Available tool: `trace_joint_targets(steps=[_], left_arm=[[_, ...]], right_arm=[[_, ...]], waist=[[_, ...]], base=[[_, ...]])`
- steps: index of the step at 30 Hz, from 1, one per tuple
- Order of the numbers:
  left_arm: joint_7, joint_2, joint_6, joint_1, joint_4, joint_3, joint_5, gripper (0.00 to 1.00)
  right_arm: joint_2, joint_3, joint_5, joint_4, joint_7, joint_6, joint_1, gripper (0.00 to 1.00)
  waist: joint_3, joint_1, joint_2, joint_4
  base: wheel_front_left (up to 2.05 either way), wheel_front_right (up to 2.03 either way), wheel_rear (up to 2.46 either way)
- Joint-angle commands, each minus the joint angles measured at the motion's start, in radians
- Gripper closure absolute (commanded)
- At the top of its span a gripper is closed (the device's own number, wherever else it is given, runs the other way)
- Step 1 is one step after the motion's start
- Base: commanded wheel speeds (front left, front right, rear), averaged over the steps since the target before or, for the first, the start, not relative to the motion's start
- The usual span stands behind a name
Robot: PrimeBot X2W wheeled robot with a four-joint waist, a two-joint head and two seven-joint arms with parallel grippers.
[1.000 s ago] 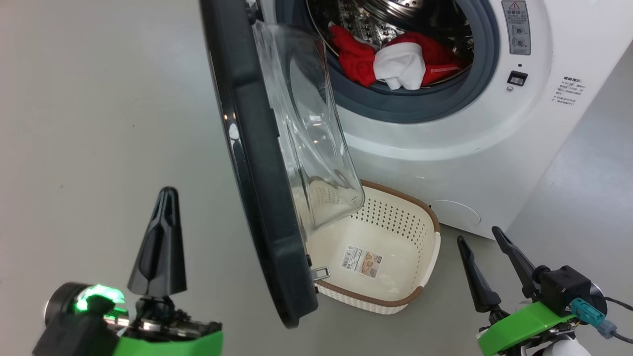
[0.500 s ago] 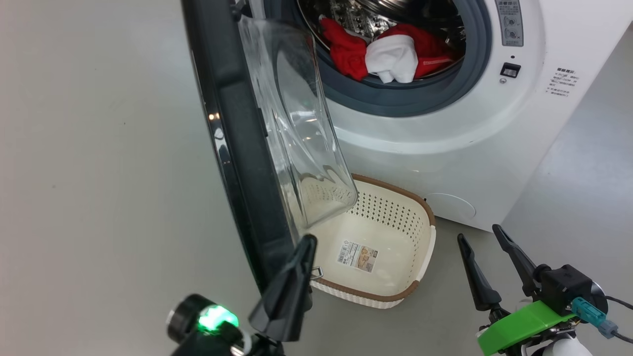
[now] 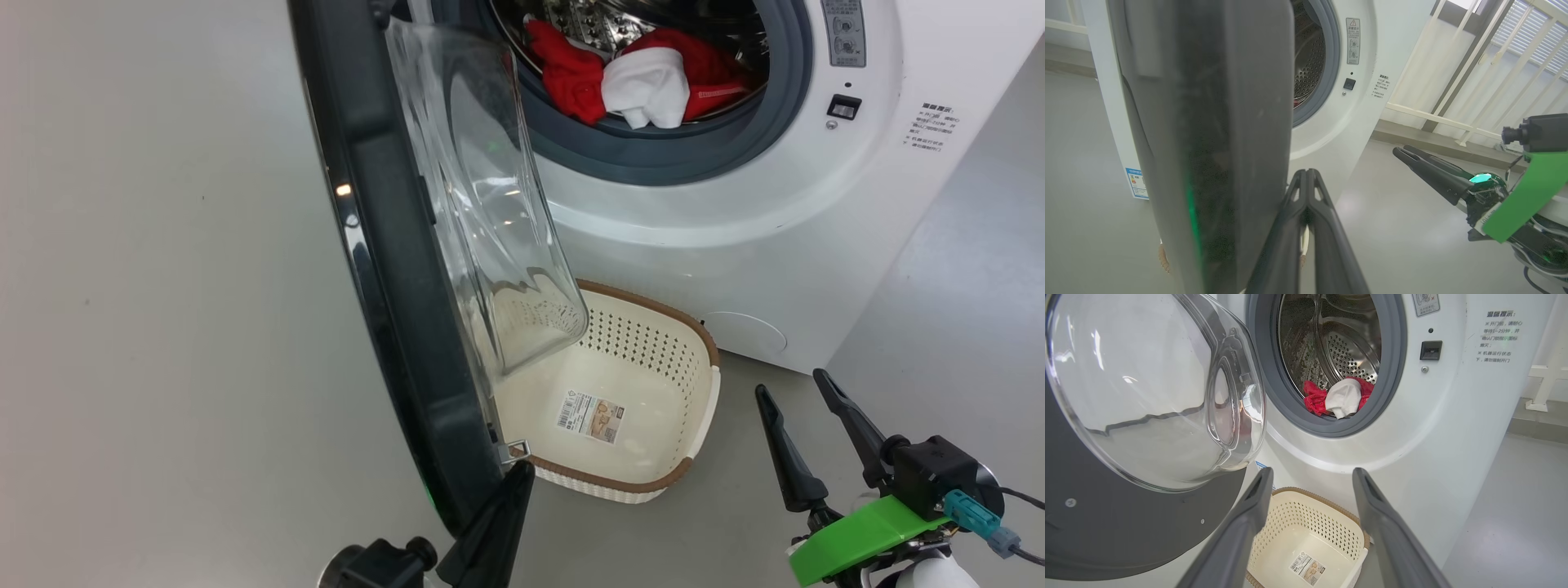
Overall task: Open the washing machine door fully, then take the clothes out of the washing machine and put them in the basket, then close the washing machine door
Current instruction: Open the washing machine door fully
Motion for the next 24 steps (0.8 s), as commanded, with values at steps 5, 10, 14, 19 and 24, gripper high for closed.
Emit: trace_joint_targets(steps=[5, 10, 14, 19, 24], left_arm=[[-0.005, 0.002, 0.022, -0.039, 0.016, 0.041, -0.019, 1.00], [-0.005, 0.002, 0.040, -0.038, 0.028, 0.066, -0.028, 1.00], [-0.005, 0.002, 0.046, -0.028, 0.027, 0.096, -0.022, 1.00], [-0.005, 0.002, 0.048, -0.006, 0.015, 0.152, -0.010, 1.00], [-0.005, 0.002, 0.046, 0.013, 0.011, 0.208, 0.009, 1.00]], right_arm=[[-0.010, 0.018, -0.010, -0.028, -0.006, 0.007, -0.024, 0.00], [-0.008, 0.017, -0.008, -0.027, -0.006, 0.007, -0.023, 0.00], [-0.007, 0.019, -0.004, -0.028, -0.006, 0.007, -0.020, 0.00], [-0.007, 0.017, -0.004, -0.030, -0.006, 0.007, -0.018, 0.00], [-0.008, 0.015, -0.004, -0.031, -0.006, 0.007, -0.017, 0.00]], waist=[[0.000, 0.0000, 0.0000, 0.002], [-0.004, 0.0000, 0.0000, 0.007], [-0.008, 0.0000, 0.0000, 0.011], [-0.010, 0.0000, 0.0000, 0.017], [-0.012, 0.0000, 0.0000, 0.023]], base=[[0.00, 0.00, 0.00], [0.00, 0.00, 0.00], [0.00, 0.00, 0.00], [0.00, 0.00, 0.00], [0.00, 0.00, 0.00]])
